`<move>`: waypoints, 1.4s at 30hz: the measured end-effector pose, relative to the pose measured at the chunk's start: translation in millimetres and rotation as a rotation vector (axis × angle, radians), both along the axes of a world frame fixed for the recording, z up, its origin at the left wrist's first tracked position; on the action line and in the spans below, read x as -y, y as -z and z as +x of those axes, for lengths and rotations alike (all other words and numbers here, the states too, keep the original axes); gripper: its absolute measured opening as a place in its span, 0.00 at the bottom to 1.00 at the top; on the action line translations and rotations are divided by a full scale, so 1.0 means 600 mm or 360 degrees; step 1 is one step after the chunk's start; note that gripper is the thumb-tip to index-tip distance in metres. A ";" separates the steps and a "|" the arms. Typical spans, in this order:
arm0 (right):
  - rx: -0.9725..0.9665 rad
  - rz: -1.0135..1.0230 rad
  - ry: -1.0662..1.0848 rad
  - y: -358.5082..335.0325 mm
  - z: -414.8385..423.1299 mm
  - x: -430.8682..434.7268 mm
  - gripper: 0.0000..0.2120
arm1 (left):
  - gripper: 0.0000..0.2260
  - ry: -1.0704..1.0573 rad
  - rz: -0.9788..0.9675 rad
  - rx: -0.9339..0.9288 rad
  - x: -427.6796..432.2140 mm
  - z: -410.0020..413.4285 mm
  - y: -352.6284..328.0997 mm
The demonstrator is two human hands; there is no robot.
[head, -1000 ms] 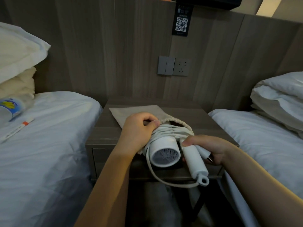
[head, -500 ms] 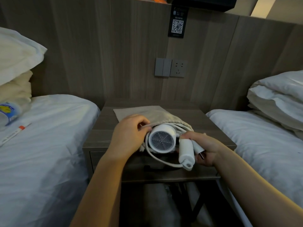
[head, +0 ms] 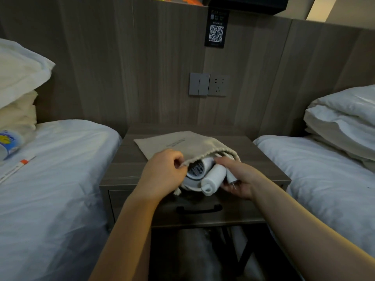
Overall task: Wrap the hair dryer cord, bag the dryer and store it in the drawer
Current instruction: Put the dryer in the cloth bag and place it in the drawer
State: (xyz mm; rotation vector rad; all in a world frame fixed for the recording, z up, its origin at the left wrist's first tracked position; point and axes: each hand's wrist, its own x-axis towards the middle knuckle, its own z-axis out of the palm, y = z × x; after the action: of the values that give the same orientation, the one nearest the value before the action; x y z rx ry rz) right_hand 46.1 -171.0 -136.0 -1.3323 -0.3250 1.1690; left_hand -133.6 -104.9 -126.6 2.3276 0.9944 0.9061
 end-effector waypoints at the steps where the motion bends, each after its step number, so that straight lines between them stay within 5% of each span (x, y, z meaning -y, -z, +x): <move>1: -0.0012 0.0024 0.0025 0.002 -0.006 -0.003 0.16 | 0.04 -0.0055 -0.0023 0.0004 -0.002 -0.002 0.002; 4: -0.0151 0.0134 0.0141 0.008 -0.023 -0.008 0.07 | 0.04 -0.0113 -0.0080 0.0023 -0.007 -0.008 0.004; 9: -0.0292 0.0204 0.0314 0.016 -0.040 -0.036 0.16 | 0.01 0.0087 -0.0164 0.0053 -0.001 -0.002 -0.002; 13: -0.0221 0.0193 0.0260 0.009 -0.048 -0.038 0.07 | 0.01 -0.0062 -0.0074 0.0028 -0.008 -0.003 0.007; 20: 0.0485 -0.0372 -0.0307 0.000 -0.037 -0.007 0.19 | 0.02 -0.0168 0.0025 -0.0070 -0.025 -0.012 0.018; 26: -0.0137 -0.0055 -0.0033 -0.004 -0.047 -0.019 0.09 | 0.03 -0.0104 0.0126 0.0022 -0.018 -0.008 0.014; 32: -0.0150 0.0038 0.0342 0.003 -0.066 -0.074 0.07 | 0.02 0.0035 0.0053 0.0112 -0.014 -0.003 0.009; 37: -0.0111 0.0135 0.0332 0.002 -0.080 -0.086 0.05 | 0.01 -0.0180 0.0103 0.0093 -0.032 -0.006 0.028; 40: 0.0274 0.0041 0.0148 0.010 -0.066 -0.058 0.05 | 0.03 -0.0263 0.0095 -0.0029 -0.045 -0.012 0.044; 42: 0.1018 -0.0124 0.0123 0.024 -0.045 -0.032 0.09 | 0.05 -0.0260 0.0019 -0.0095 -0.050 -0.017 0.051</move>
State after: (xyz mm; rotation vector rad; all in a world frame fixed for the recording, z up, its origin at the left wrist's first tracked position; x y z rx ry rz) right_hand 19.2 -151.8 -150.4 -1.7543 -0.6835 0.6694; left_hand -143.8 -75.1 -157.0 2.3220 1.2214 0.9107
